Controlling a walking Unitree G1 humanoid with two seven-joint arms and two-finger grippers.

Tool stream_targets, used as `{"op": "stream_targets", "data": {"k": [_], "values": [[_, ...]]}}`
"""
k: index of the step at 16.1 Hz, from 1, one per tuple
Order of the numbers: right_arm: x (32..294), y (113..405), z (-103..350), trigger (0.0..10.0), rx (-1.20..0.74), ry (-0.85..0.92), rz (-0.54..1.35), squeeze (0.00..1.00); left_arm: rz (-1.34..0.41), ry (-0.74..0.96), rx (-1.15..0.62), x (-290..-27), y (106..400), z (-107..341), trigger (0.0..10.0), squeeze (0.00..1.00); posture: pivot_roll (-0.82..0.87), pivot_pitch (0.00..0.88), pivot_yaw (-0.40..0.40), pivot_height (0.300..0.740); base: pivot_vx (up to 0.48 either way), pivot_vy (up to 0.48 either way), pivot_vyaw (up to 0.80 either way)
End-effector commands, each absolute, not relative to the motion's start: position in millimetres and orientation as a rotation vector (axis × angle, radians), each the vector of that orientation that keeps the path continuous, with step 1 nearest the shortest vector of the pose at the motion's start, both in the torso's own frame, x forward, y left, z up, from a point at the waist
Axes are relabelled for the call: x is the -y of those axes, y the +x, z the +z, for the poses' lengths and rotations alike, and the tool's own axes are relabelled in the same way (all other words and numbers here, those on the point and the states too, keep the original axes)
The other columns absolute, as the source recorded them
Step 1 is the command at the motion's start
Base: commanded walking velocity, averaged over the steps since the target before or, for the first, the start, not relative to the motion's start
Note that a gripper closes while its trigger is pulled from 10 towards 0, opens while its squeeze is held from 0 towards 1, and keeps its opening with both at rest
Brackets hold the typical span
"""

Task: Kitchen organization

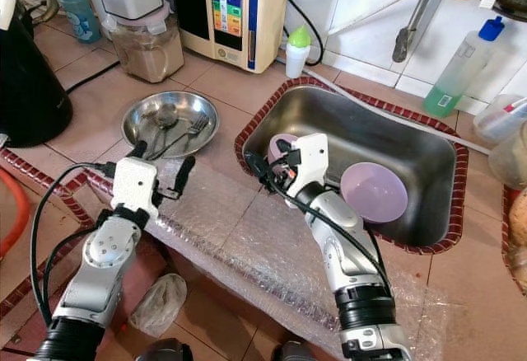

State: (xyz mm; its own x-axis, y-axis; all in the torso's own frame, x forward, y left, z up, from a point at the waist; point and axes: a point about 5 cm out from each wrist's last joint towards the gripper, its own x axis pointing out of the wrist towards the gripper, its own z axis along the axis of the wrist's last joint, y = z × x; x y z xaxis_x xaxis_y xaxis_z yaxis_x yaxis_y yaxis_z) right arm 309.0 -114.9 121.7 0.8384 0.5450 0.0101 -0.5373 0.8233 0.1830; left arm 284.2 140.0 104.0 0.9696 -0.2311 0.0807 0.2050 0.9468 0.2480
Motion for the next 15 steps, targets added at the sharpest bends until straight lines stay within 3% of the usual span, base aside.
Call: {"op": "stream_targets", "data": {"k": [1, 2, 3, 4, 15], "values": [[113.5, 309.0, 122.0, 10.0, -0.048, 0.171, 0.584, 0.0, -0.241, 0.257, 0.064, -139.2, 284.0, 97.8, 8.7, 0.64, 0.02, 0.03, -0.038, 0.74, 0.0, 0.0, 0.0], [113.5, 309.0, 121.9, 10.0, -0.049, 0.171, 0.583, 0.0, -0.242, 0.262, 0.057, -139.9, 284.5, 97.1, 3.5, 0.0, 0.02, 0.03, -0.038, 0.74, 0.0, 0.0, 0.0], [113.6, 309.0, 122.0, 10.0, -0.049, 0.17, 0.582, 0.0, -0.238, 0.265, 0.056, -140.9, 285.3, 97.4, 0.7, 0.0, 0.02, 0.03, -0.038, 0.74, 0.0, 0.0, 0.0], [114.1, 309.2, 122.1, 10.0, -0.048, 0.17, 0.582, 0.0, -0.237, 0.261, 0.057, -141.6, 286.0, 98.1, 0.0, 0.0, 0.02, 0.03, -0.038, 0.74, 0.0, 0.0, 0.0], [114.4, 310.2, 121.4, 10.0, -0.049, 0.169, 0.576, 0.0, -0.19, 0.314, 0.076, -162.6, 294.7, 109.0, 0.0, 0.0, 0.03, 0.027, -0.04, 0.74, 0.0, 0.0, 0.0]]}}
